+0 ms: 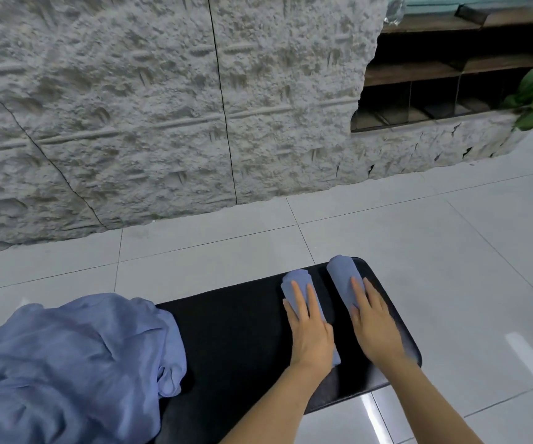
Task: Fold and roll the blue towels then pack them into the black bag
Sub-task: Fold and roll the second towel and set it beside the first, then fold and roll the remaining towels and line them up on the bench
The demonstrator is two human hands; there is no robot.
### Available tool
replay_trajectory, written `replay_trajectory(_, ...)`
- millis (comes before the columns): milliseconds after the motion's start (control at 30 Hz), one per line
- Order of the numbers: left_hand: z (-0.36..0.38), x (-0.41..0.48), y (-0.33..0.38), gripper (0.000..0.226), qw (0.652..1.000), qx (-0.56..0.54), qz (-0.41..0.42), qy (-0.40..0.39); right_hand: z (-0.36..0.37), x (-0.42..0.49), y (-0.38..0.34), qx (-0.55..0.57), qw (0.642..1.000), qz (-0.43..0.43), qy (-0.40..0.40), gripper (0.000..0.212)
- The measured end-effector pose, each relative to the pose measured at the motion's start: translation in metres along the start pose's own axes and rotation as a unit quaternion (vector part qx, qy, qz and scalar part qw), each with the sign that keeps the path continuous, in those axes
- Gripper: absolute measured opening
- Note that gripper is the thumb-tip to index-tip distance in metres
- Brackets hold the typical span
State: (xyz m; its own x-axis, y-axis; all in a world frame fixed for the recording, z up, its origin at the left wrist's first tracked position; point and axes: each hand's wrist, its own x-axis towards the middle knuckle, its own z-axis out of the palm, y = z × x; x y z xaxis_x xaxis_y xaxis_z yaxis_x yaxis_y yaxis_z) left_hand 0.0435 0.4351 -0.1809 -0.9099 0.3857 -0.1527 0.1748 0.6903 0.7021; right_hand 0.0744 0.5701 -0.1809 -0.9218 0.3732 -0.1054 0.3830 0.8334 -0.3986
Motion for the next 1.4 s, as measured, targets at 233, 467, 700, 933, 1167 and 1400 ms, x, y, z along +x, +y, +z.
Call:
replay_trajectory(233, 0.042, 0.023, 0.035, 0.119, 0.983, 0.180, -0.032, -0.024, -0.003, 0.002, -0.002, 0.147, 0.987, 0.037, -0.046, 0.051)
replay_trajectory(467, 0.048, 0.026, 0.033, 0.105, 0.990, 0.135, -0.029, 0.015, -0.011, 0.000, -0.007, 0.103, 0.990, 0.036, -0.089, 0.055)
replay_trajectory(700, 0.004, 0.034, 0.028, 0.083, 0.982, 0.076, 0.000, -0.173, -0.023, 0.007, -0.017, 0.055, 0.984, 0.068, -0.153, 0.067)
replay_trajectory(933, -0.074, 0.009, 0.005, 0.044, 0.960, -0.137, -0.031, -0.244, -0.038, 0.002, -0.033, -0.130, 0.971, 0.082, -0.182, 0.088)
replay_trajectory(1167, -0.173, -0.050, -0.062, 0.038, 0.983, -0.073, -0.034, -0.167, -0.052, -0.016, -0.093, -0.162, 0.983, 0.035, -0.076, 0.080)
replay_trajectory(1400, -0.286, -0.113, -0.159, 0.027, 0.999, 0.033, -0.043, -0.001, -0.001, -0.096, -0.255, -0.064, 0.978, -0.182, -0.085, 0.066)
